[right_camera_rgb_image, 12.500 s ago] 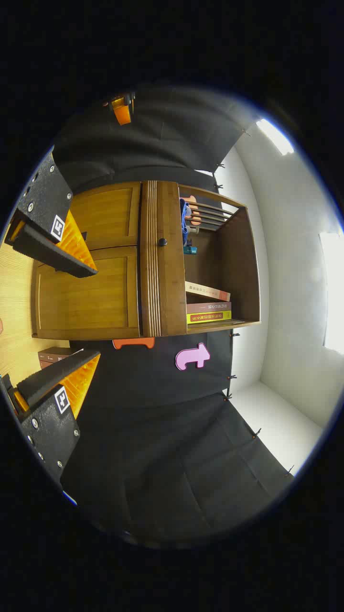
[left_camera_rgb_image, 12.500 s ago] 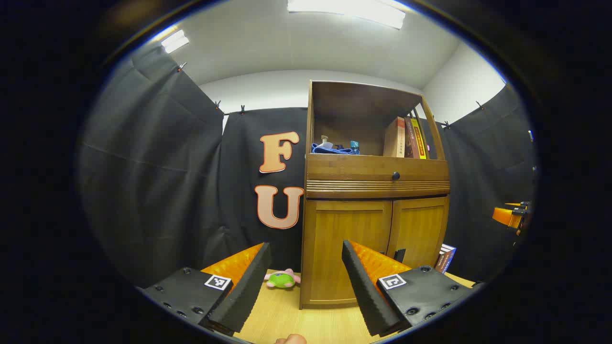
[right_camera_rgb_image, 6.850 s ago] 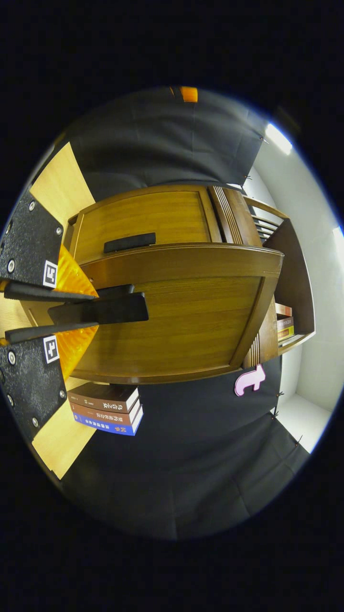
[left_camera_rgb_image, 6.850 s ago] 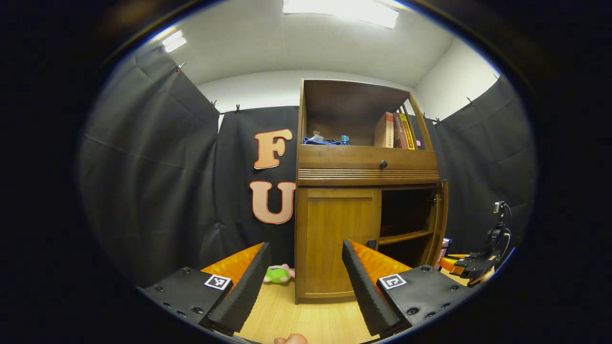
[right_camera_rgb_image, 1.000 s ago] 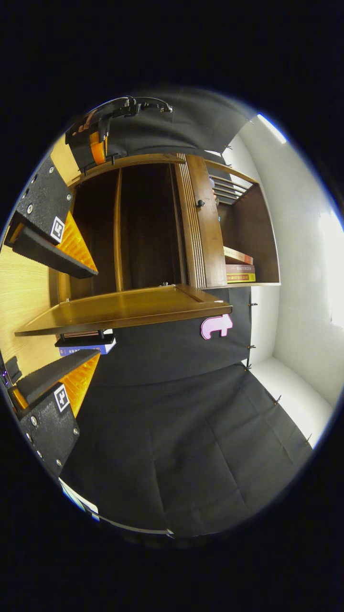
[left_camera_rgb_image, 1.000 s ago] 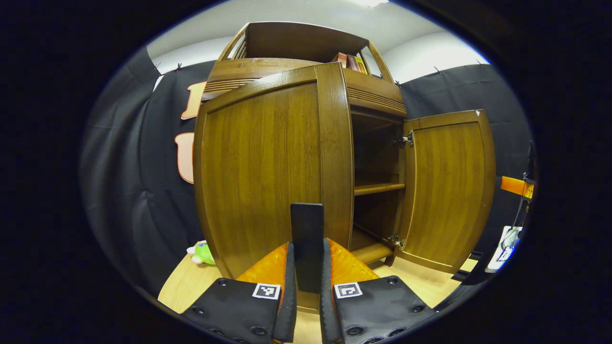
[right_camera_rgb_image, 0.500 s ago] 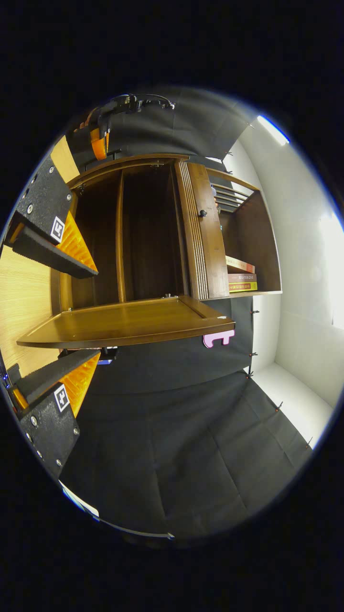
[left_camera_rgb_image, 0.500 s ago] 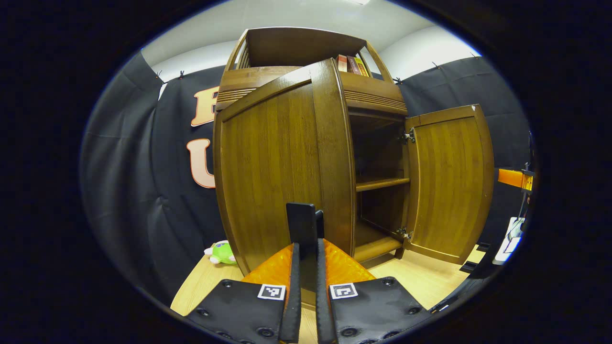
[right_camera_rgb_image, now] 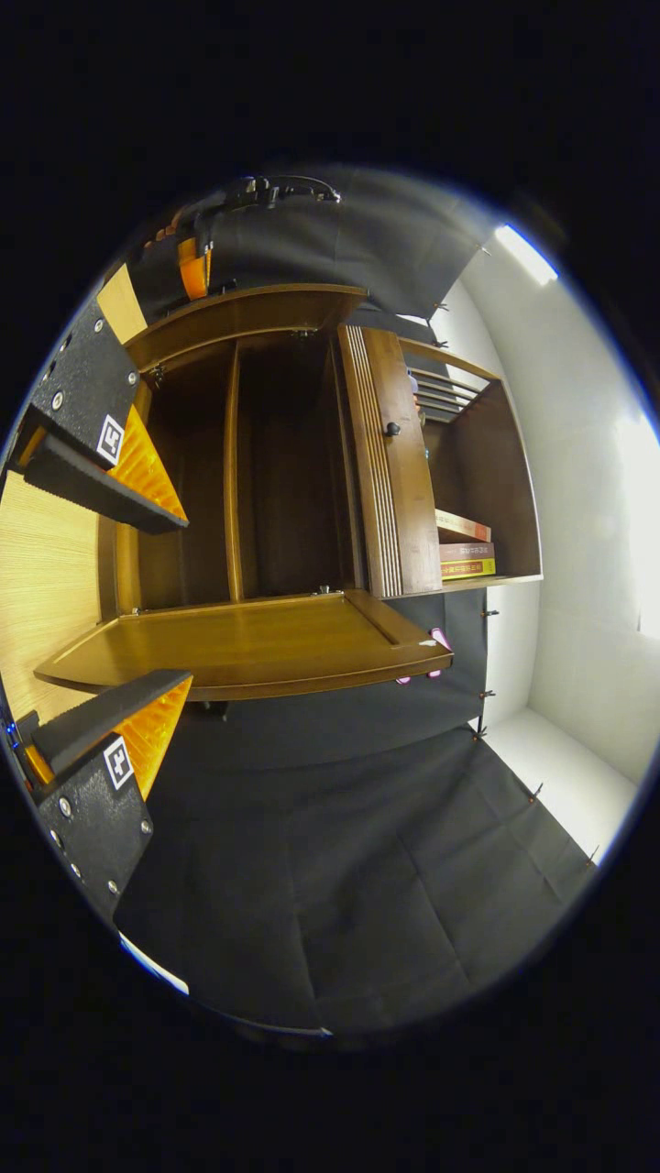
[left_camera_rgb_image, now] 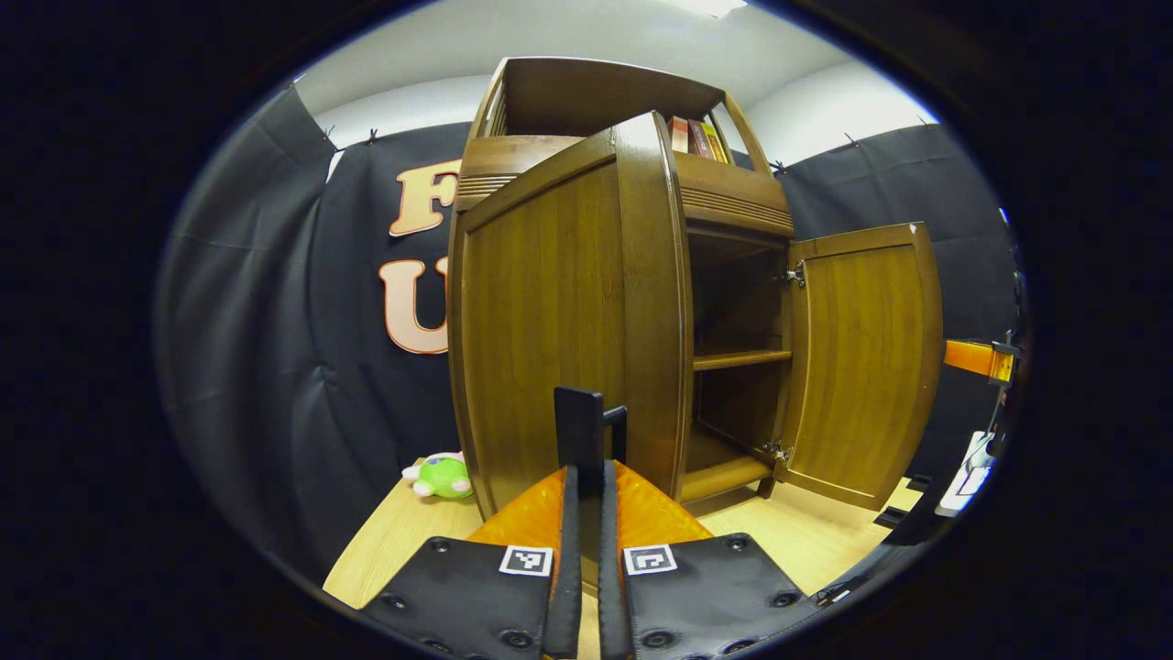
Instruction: Open the right door of the double-door shoe cabinet with the right hand, and open the left door with the left hand.
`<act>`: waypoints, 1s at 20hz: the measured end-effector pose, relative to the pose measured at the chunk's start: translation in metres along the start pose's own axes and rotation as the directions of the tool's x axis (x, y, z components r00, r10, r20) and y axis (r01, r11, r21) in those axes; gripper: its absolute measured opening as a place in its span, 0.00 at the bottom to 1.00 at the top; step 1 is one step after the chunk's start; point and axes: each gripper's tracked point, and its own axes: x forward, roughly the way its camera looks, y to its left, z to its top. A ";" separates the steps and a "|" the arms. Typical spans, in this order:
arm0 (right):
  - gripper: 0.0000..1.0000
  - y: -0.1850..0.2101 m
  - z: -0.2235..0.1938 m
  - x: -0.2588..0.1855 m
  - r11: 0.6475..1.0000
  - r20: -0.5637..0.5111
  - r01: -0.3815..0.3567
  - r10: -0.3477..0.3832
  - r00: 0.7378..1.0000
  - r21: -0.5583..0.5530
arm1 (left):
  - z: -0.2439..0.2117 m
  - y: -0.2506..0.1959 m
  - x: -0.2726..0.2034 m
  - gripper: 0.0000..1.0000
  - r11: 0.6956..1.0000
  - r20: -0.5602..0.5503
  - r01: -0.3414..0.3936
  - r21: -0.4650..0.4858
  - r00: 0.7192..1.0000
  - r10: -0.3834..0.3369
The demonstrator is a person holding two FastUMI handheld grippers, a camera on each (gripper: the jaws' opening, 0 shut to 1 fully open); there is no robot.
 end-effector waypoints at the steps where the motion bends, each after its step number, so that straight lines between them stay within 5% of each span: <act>1: 0.92 0.002 0.000 0.001 1.000 0.000 -0.003 0.003 1.000 0.000 | -0.001 0.003 0.000 0.11 1.000 -0.002 -0.007 0.011 1.000 0.007; 20: 0.92 0.045 -0.003 0.009 0.998 -0.012 -0.068 0.068 0.998 0.001 | -0.001 0.072 -0.046 0.08 0.992 0.001 -0.123 0.022 0.992 0.123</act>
